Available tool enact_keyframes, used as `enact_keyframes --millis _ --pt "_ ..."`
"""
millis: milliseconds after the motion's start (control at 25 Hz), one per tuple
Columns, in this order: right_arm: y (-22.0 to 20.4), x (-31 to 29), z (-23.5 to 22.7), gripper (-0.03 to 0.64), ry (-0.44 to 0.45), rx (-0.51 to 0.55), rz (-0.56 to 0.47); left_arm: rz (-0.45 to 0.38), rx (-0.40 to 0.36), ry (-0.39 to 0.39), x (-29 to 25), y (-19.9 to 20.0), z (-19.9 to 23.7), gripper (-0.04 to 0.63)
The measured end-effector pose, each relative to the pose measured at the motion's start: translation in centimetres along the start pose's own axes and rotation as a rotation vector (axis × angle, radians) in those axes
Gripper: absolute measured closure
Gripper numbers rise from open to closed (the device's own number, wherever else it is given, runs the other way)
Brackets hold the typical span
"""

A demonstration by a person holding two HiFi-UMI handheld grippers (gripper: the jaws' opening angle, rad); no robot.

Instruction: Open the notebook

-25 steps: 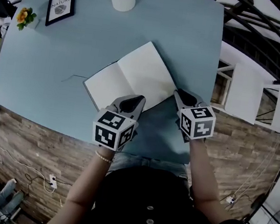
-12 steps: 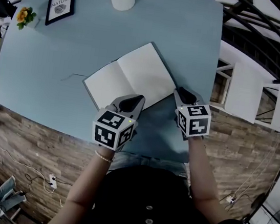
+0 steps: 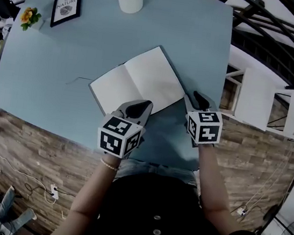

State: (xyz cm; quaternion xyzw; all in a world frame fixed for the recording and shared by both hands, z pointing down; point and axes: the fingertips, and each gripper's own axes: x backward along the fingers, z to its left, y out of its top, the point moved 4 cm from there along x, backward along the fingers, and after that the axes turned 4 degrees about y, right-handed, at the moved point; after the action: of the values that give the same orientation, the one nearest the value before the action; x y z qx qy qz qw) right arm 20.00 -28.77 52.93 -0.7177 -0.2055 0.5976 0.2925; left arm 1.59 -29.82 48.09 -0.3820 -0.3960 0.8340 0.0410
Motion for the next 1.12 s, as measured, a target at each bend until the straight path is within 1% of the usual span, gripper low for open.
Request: enact_keyframes --millis 80,200,360,560,800,1120 --pt "0.5 0.5 0.1 0.491 0.002 -0.003 -0.023 -0.008 -0.002 0.002 0.2 0.2 0.0 0.578" --pt "1.6 1.5 0.8 0.492 0.011 0.020 -0.058 -0.021 -0.001 0.006 0.8 0.4 0.0 0.578" --pt "3.4 2.6 2.3 0.492 0.047 0.035 -0.116 -0.045 -0.002 0.020 1.5 0.8 0.1 0.578" --pt "5.2 4.0 4.7 0.494 0.110 0.050 -0.186 -0.086 -0.004 0.051 3.2 1.0 0.5 0.578" --pt "6.5 5.5 7.5 0.495 0.197 0.087 -0.238 -0.141 -0.001 0.104 5.8 1.4 0.7 0.578" --pt "7.2 7.9 10.9 0.534 0.347 0.124 -0.274 -0.212 -0.008 0.153 9.1 1.6 -0.3 0.578"
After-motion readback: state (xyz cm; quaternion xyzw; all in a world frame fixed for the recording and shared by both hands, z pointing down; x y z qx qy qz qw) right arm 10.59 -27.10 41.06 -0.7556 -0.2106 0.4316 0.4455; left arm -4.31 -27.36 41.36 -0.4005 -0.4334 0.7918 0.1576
